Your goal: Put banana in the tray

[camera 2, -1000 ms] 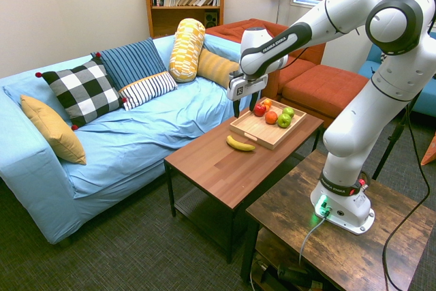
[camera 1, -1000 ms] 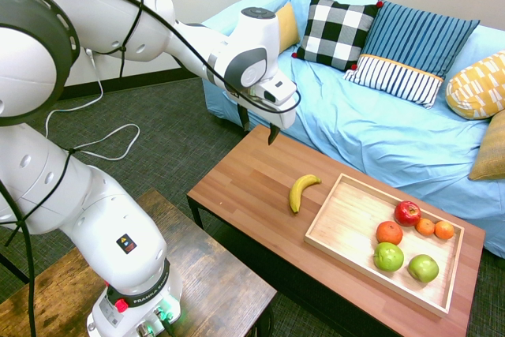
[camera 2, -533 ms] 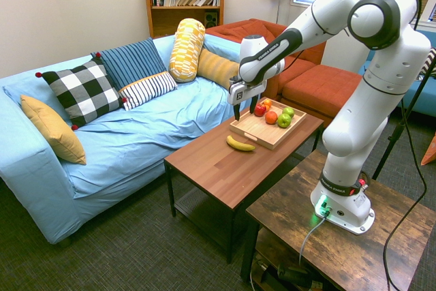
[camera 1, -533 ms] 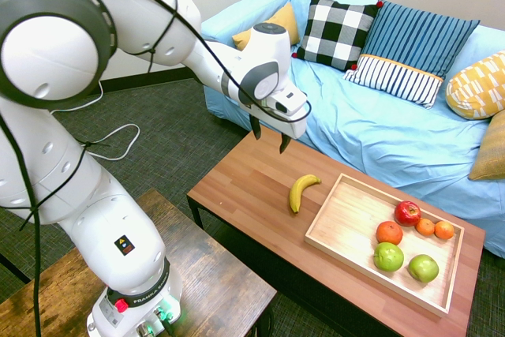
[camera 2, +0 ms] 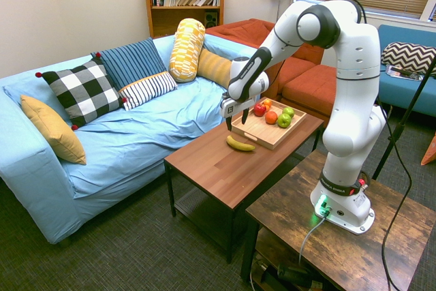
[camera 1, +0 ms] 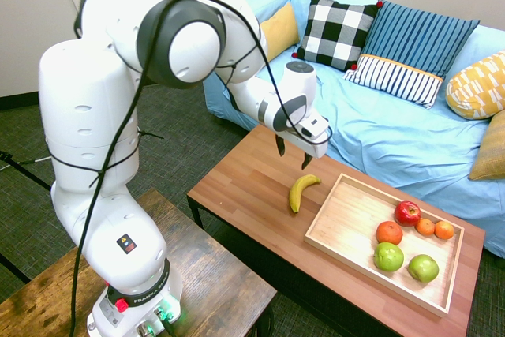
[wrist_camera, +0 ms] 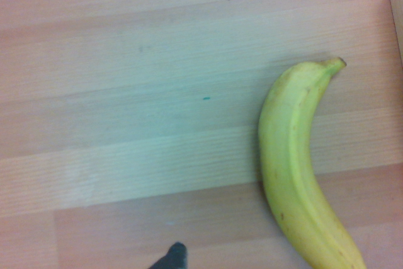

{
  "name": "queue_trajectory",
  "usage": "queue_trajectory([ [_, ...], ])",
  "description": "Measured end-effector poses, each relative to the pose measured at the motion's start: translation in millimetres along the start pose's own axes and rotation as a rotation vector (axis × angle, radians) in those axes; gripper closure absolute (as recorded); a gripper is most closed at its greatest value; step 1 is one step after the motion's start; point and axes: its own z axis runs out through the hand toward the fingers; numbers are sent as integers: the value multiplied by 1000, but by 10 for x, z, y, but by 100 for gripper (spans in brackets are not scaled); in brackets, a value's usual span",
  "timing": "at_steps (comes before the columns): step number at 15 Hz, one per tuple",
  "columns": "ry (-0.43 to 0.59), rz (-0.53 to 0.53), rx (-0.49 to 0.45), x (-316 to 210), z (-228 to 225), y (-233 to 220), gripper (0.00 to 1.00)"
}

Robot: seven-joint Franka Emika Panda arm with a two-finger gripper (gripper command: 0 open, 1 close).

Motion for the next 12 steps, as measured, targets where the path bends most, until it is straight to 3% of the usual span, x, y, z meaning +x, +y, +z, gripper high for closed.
queue_trajectory([
  [10, -50, 37, -33, 226, 1131, -62, 0],
  [11, -56, 39, -34, 234, 1184, -59, 100],
  [12, -58, 40, -33, 245, 1218, -46, 100],
])
